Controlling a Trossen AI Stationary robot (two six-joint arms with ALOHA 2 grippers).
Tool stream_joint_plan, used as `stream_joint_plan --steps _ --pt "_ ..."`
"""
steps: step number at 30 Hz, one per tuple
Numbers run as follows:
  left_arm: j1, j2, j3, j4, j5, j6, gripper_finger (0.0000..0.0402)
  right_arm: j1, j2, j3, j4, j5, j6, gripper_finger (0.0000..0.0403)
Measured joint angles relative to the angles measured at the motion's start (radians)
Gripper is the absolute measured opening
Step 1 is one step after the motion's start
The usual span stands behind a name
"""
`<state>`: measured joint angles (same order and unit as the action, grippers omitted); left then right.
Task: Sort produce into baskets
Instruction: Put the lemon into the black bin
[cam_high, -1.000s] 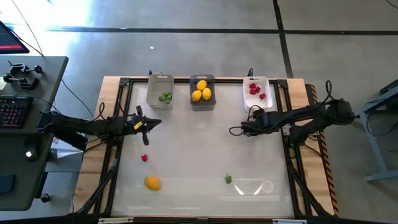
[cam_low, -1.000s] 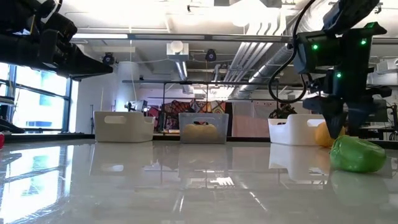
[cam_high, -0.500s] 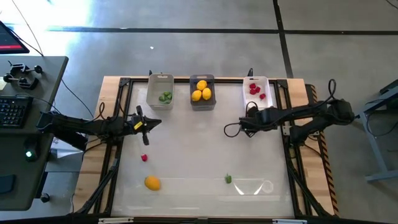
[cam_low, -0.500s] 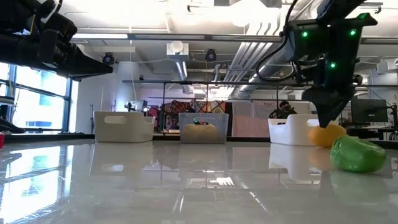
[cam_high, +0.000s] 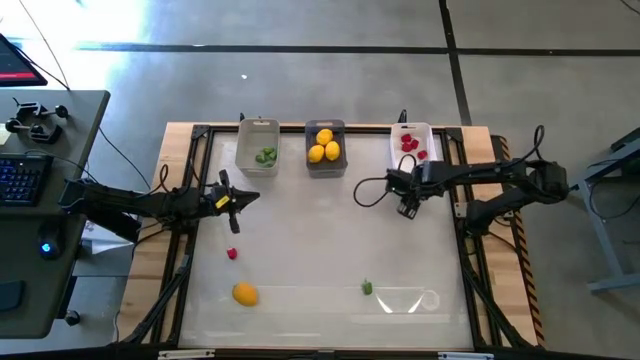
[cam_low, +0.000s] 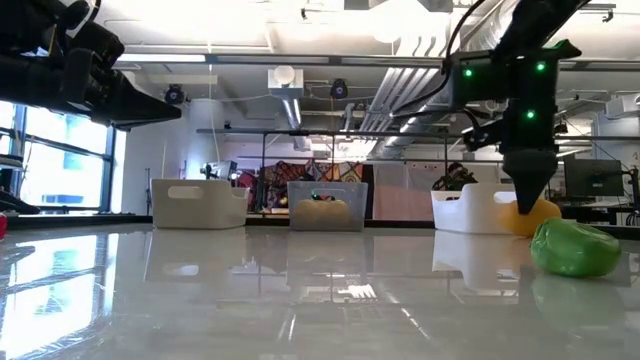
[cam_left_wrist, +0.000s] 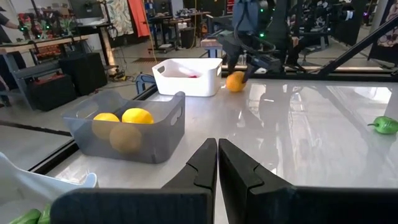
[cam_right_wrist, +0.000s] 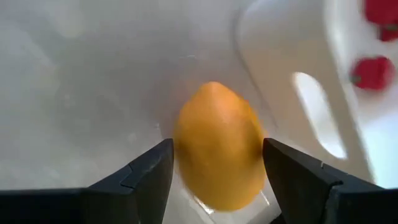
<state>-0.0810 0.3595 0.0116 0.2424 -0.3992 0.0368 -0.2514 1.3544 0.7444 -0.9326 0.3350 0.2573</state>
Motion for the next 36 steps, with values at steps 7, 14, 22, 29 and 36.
stream_joint_plan --steps 7,14,22,29,36 --pt "0.0 0.0 0.0 -0.007 0.0 0.0 0.0003 -0.025 0.0 0.0 0.012 -0.018 -0.068 0.0237" --pt "0.0 0.0 0.0 -0.011 0.0 0.0 0.0003 -0.023 0.013 0.0 0.015 -0.055 -0.08 0.0236" --pt "0.0 0.0 0.0 -0.011 0.0 -0.002 0.0003 -0.021 0.089 0.005 0.009 -0.045 -0.074 0.0215" --pt "0.0 0.0 0.0 -0.01 0.0 -0.002 0.0003 0.044 0.094 0.104 -0.065 -0.113 -0.01 0.0173" --pt "0.0 0.0 0.0 -0.004 0.0 -0.007 0.0003 0.124 0.092 0.258 0.169 -0.091 0.029 0.0173"
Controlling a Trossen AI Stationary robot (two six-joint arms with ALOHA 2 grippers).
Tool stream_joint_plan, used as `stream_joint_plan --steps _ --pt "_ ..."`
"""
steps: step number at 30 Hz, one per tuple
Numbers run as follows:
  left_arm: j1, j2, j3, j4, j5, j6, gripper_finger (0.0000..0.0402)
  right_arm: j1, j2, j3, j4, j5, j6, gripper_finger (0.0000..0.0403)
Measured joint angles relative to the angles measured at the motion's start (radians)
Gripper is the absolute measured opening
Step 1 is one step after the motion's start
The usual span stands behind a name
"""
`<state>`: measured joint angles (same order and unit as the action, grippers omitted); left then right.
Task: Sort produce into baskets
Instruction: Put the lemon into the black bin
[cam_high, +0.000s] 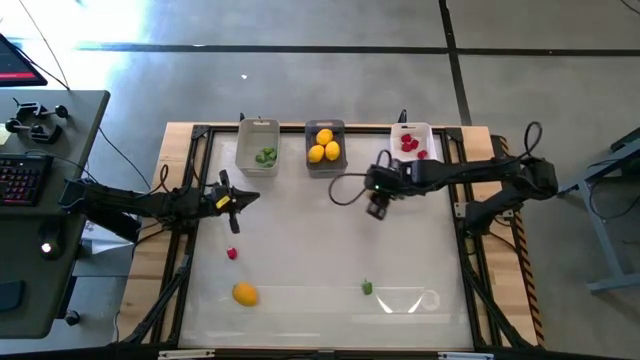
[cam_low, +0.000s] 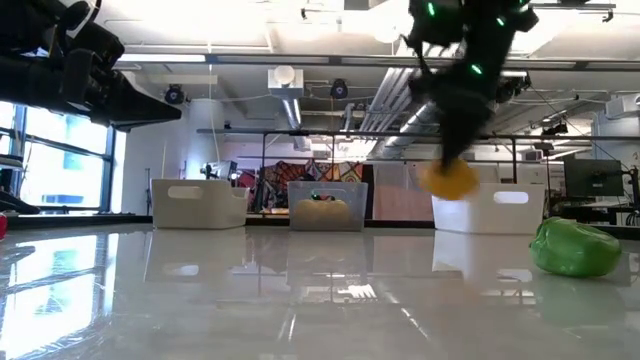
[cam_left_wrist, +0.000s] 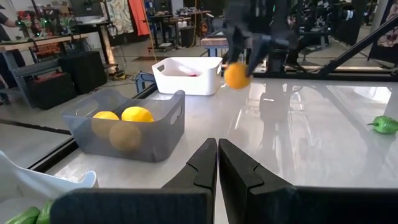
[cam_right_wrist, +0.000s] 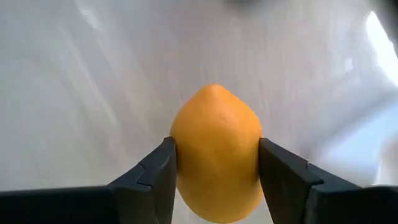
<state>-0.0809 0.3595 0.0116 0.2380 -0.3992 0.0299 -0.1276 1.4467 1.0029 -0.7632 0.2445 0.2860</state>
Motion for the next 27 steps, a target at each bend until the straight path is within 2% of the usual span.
stream_joint_plan --steps 4,9,15,20,27 --pt "0.0 0.0 0.0 0.0 0.0 0.0 0.0003 0.015 0.042 0.078 0.152 0.074 -0.094 0.0173" --pt "0.0 0.0 0.0 -0.001 0.0 0.0 0.0003 0.004 0.163 0.189 0.331 0.136 -0.306 0.0173" --pt "0.0 0.0 0.0 -0.002 0.0 0.0 0.0003 -0.069 0.329 0.372 0.368 0.142 -0.449 0.0173" --pt "0.0 0.0 0.0 -0.008 0.0 0.0 0.0003 -0.141 0.431 0.458 0.34 0.076 -0.57 0.0172" --pt "0.0 0.0 0.0 -0.009 0.0 0.0 0.0003 -0.213 0.49 0.468 0.319 -0.007 -0.6 0.0172"
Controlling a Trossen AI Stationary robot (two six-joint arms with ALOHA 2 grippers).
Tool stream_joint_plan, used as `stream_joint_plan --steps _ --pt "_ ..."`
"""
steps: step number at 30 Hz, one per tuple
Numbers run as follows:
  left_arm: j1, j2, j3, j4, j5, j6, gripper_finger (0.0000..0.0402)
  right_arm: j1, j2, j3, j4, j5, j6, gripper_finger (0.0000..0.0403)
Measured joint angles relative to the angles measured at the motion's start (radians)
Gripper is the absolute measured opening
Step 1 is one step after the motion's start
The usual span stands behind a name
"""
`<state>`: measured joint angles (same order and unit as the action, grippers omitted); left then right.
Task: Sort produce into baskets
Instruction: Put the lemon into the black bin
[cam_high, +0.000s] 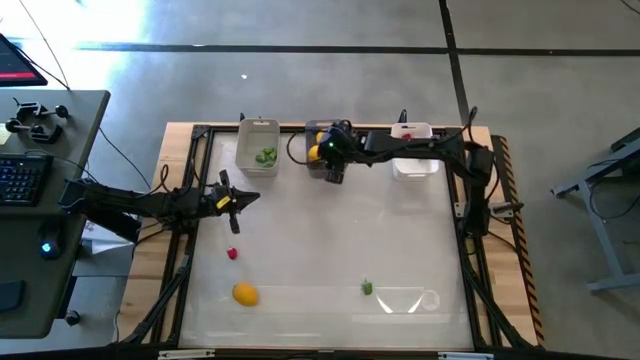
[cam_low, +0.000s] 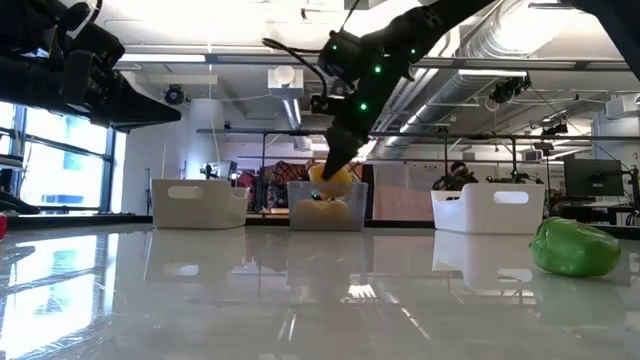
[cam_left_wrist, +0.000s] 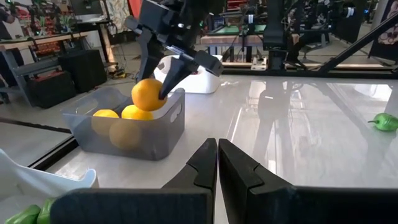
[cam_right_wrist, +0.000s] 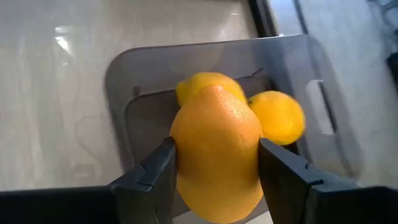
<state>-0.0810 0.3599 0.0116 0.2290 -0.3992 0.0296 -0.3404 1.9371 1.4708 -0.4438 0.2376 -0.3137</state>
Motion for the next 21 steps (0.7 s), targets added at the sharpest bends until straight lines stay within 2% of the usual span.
stream_joint_plan --steps 6,14,21 --pt "0.0 0.0 0.0 0.0 0.0 0.0 0.0003 -0.007 0.001 0.0 -0.033 -0.02 0.084 0.0173" --pt "0.0 0.0 0.0 0.0 0.0 0.0 0.0003 -0.009 0.001 0.0 -0.063 -0.018 0.349 0.0173" --pt "0.0 0.0 0.0 0.0 0.0 0.0 0.0003 -0.024 0.001 0.0 -0.08 -0.037 0.476 0.0174"
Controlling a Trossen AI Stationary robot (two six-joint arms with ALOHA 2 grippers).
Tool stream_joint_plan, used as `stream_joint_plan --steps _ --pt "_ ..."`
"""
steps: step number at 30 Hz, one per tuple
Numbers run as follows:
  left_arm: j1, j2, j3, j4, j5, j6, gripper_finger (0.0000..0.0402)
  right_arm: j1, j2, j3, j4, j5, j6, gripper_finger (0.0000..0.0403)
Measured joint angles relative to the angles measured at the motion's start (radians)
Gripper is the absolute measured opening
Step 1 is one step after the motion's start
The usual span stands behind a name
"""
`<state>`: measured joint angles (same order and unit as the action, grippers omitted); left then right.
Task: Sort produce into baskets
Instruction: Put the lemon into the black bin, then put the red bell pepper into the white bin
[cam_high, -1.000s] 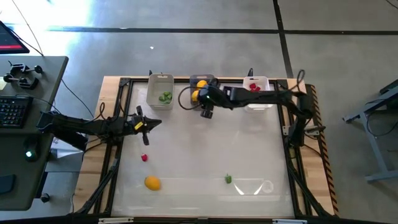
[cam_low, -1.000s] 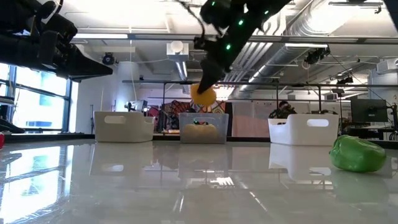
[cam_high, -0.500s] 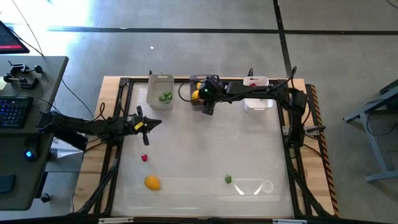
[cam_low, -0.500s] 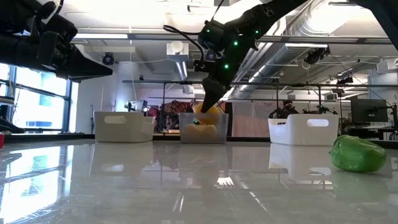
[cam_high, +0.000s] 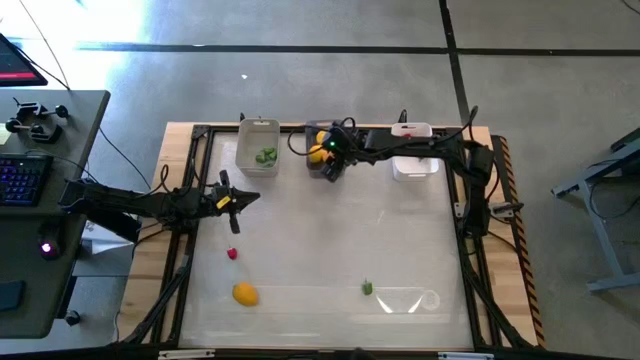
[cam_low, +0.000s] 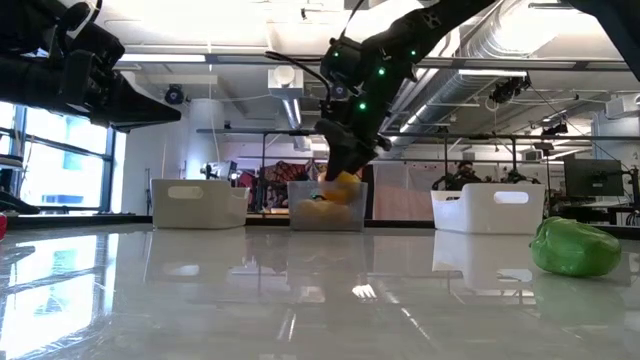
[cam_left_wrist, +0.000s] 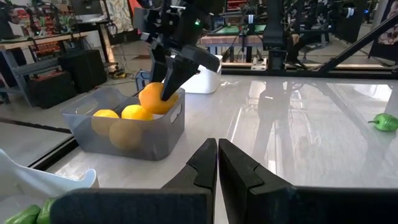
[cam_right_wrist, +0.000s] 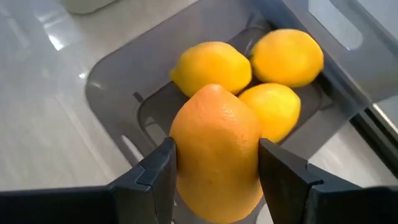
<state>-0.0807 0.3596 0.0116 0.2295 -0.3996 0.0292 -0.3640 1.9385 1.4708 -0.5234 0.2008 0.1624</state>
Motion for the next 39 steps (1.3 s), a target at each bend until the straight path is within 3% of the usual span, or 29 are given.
stream_joint_plan --steps 13,21,26,31,35,39 --pt "0.0 0.0 0.0 0.0 0.0 0.0 0.0003 -0.036 0.0 0.0 -0.037 -0.002 0.092 0.0178" --pt "0.0 0.0 0.0 0.0 0.0 0.0 0.0003 -0.035 0.0 0.0 -0.034 -0.002 0.072 0.026" --pt "0.0 0.0 0.0 0.0 0.0 0.0 0.0003 -0.035 -0.005 0.0 -0.037 -0.002 0.01 0.0269" --pt "0.0 0.0 0.0 -0.001 0.0 0.0 0.0003 -0.004 -0.066 0.0 -0.047 0.082 -0.071 0.0208" --pt "0.0 0.0 0.0 -0.005 0.0 0.0 0.0003 0.045 -0.146 0.0 -0.11 0.168 -0.135 0.0111" --pt "0.0 0.0 0.0 -0.008 0.01 -0.001 0.0003 0.103 -0.224 -0.041 -0.134 0.184 -0.161 0.0015"
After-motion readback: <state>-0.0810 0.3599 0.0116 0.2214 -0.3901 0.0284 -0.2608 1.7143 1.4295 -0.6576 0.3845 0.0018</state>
